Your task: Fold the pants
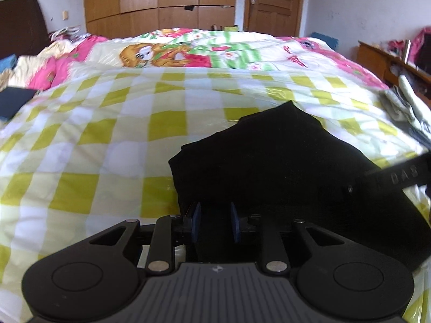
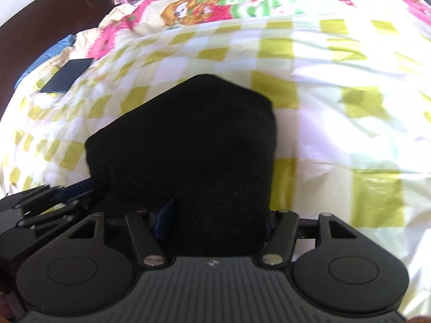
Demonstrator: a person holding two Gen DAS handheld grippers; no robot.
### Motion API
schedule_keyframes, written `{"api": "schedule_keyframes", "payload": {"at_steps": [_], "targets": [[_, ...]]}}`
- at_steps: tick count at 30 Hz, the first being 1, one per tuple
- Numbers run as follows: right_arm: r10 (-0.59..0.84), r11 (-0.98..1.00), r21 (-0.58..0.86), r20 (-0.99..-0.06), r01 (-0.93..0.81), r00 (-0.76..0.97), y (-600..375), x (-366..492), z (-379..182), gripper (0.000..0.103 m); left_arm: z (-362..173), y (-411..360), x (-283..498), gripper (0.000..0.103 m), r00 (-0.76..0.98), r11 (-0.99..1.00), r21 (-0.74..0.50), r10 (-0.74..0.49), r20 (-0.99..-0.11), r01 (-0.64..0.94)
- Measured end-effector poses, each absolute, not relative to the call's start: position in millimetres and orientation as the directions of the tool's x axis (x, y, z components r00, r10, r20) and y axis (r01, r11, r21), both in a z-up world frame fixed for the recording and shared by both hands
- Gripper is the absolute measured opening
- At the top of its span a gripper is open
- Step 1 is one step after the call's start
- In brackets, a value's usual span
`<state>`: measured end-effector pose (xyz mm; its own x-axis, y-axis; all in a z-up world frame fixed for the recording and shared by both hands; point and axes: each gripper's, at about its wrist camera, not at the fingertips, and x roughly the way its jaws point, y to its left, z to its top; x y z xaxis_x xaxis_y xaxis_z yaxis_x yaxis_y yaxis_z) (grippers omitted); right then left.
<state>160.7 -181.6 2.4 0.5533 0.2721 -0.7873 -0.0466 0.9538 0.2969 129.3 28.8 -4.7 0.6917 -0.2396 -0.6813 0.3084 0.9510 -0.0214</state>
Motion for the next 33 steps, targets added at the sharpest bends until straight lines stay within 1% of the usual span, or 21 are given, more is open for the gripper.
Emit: {"api": "schedule_keyframes", "payload": {"at_steps": [1, 3, 6, 8, 9, 11, 12, 14, 15, 18, 23, 28, 33], "targets": [[0.231, 0.965, 0.260, -0.778, -0.035, 0.585, -183.1, 152.4, 10.8, 0.057, -1.3, 26.4, 126.9, 0.038, 0.697, 0.951, 0.002, -0.225, -0.681, 0.310], [0.192, 0.976, 0.216, -0.744, -0.042, 0.640, -181.8, 132.0, 27.8, 0.057, 6.4, 29.5, 121.0, 0.040, 0.711, 0.956, 0.032, -0.194, -0.676, 0.291], [0.240, 0.969, 0.218, -0.703, -0.119, 0.670, -166.4, 105.4, 36.5, 0.057, 14.0, 38.7, 106.9, 0.043, 0.742, 0.960, 0.088, -0.144, -0.655, 0.264], [0.237, 0.972, 0.172, -0.722, -0.163, 0.650, -147.5, 98.2, 26.6, 0.058, 9.2, 42.3, 102.6, 0.044, 0.749, 0.960, 0.131, -0.102, -0.655, 0.246], [0.205, 0.978, 0.131, -0.737, -0.161, 0.645, -139.7, 98.9, 20.8, 0.059, 4.3, 44.1, 102.5, 0.045, 0.741, 0.960, 0.146, -0.083, -0.666, 0.239], [0.164, 0.985, 0.096, -0.751, -0.141, 0.639, -132.7, 98.7, 16.1, 0.059, -7.3, 49.0, 109.2, 0.043, 0.689, 0.965, 0.163, -0.024, -0.724, 0.205], [0.163, 0.986, 0.103, -0.741, -0.130, 0.652, -131.8, 96.1, 21.9, 0.059, -9.8, 54.7, 110.4, 0.043, 0.665, 0.974, 0.134, -0.024, -0.746, 0.185], [0.196, 0.981, 0.146, -0.712, -0.131, 0.674, -132.2, 86.3, 36.2, 0.059, -7.0, 65.5, 103.0, 0.043, 0.658, 0.984, 0.072, -0.053, -0.751, 0.161], [0.208, 0.978, 0.163, -0.701, -0.131, 0.682, -132.5, 81.4, 42.0, 0.057, -4.5, 67.2, 97.0, 0.043, 0.666, 0.985, 0.071, -0.052, -0.744, 0.156], [0.198, 0.980, 0.155, -0.694, -0.125, 0.692, -128.9, 70.2, 47.6, 0.057, -0.9, 66.2, 81.7, 0.043, 0.668, 0.983, 0.079, -0.051, -0.743, 0.163], [0.230, 0.971, 0.216, -0.717, -0.104, 0.658, -128.3, 59.6, 34.3, 0.058, 5.7, 55.4, 60.0, 0.044, 0.681, 0.978, 0.087, -0.069, -0.729, 0.192], [0.226, 0.972, 0.211, -0.727, -0.102, 0.648, -122.2, 48.3, 30.1, 0.058, 12.6, 49.8, 46.1, 0.045, 0.690, 0.977, 0.077, -0.084, -0.719, 0.199], [0.244, 0.967, 0.231, -0.713, -0.109, 0.657, -120.2, 38.3, 37.0, 0.058, 16.3, 49.3, 38.4, 0.045, 0.701, 0.978, 0.086, -0.075, -0.709, 0.191]]}}
